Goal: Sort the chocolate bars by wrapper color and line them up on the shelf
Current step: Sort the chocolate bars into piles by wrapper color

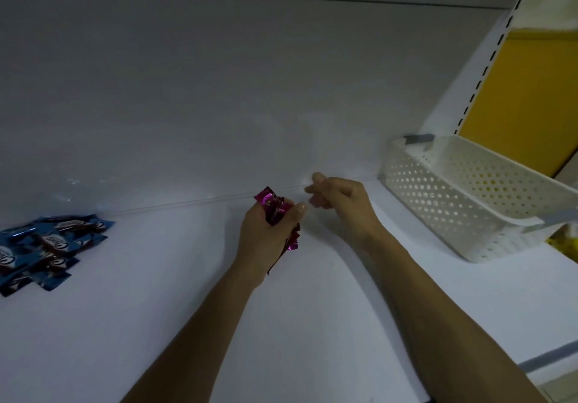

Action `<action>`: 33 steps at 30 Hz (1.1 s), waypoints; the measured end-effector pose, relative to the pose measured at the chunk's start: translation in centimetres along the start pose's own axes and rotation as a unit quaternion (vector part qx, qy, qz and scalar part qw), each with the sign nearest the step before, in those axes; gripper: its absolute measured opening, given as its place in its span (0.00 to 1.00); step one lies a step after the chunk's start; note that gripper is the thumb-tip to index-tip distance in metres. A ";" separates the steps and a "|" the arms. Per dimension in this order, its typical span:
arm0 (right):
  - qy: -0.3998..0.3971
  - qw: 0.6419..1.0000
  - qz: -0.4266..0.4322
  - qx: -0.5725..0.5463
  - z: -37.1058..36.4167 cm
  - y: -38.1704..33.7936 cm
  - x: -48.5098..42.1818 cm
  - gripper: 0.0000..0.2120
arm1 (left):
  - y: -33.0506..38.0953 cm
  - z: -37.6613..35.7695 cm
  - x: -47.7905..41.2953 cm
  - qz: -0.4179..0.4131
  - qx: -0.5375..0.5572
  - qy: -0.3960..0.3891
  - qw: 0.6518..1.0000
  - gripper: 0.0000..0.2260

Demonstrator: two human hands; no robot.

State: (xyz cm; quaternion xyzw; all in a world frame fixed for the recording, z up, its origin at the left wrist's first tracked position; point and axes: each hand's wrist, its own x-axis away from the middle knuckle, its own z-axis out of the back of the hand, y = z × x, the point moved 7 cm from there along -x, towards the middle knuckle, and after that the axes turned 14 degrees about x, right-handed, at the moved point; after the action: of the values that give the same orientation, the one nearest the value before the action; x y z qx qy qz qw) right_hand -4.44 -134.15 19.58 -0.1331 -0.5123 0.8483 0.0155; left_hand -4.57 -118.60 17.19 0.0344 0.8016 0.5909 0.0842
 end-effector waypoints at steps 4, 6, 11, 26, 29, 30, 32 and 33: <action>-0.161 0.984 0.062 -0.038 -2.5 -2.5 1.0 0.05 | -0.2 -0.2 0.1 -0.013 -0.031 -0.005 0.999 0.02; -0.172 0.982 0.069 -0.046 -2.8 -2.5 1.0 0.03 | -0.3 -0.4 0.1 -0.022 -0.072 -0.013 0.997 0.03; -0.163 0.983 0.024 -0.083 -3.1 -1.5 0.9 0.03 | -0.3 -0.7 0.1 -0.046 -0.126 -0.024 0.991 0.05; -0.116 0.982 -0.038 -0.143 -2.3 -0.7 0.5 0.05 | 0.6 -0.8 1.3 -0.025 -0.131 -0.003 0.991 0.04; -0.111 0.978 -0.057 -0.168 -2.5 -0.6 0.6 0.04 | 0.6 -0.2 1.1 -0.017 -0.080 0.016 0.997 0.02; -0.112 0.975 -0.063 -0.182 -2.6 -0.6 0.5 0.04 | 0.7 0.0 1.1 -0.017 -0.062 0.024 0.998 0.02; -0.115 0.972 -0.073 -0.191 -2.7 -0.4 0.3 0.04 | 0.7 0.3 1.1 -0.020 -0.030 0.038 0.999 0.04; -0.117 0.973 -0.071 -0.188 -2.6 -0.4 0.3 0.04 | 0.7 0.4 1.1 -0.022 -0.022 0.043 0.999 0.04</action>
State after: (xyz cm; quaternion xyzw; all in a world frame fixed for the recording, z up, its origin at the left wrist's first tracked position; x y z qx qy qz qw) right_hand -4.14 -131.62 18.73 0.0037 -0.6691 0.7431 -0.0097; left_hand -5.62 -117.81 17.66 -0.0104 0.7921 0.6071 0.0629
